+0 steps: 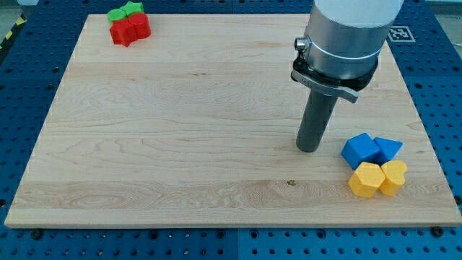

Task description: Move your arm towards the center

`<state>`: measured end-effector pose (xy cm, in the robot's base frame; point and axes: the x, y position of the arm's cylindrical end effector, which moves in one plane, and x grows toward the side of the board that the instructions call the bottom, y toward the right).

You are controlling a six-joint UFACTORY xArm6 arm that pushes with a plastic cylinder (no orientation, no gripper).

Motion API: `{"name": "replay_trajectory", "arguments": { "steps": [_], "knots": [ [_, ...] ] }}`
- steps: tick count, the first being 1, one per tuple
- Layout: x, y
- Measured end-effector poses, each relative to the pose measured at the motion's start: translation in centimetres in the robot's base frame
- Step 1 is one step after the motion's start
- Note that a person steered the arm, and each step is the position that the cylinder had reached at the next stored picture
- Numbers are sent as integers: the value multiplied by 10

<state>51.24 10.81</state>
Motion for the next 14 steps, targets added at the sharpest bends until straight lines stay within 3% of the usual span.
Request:
{"name": "replay_trajectory", "arguments": {
  "steps": [4,6,14],
  "knots": [
    [-6,-1],
    [-13,-46],
    [-25,-124]
  ]
}}
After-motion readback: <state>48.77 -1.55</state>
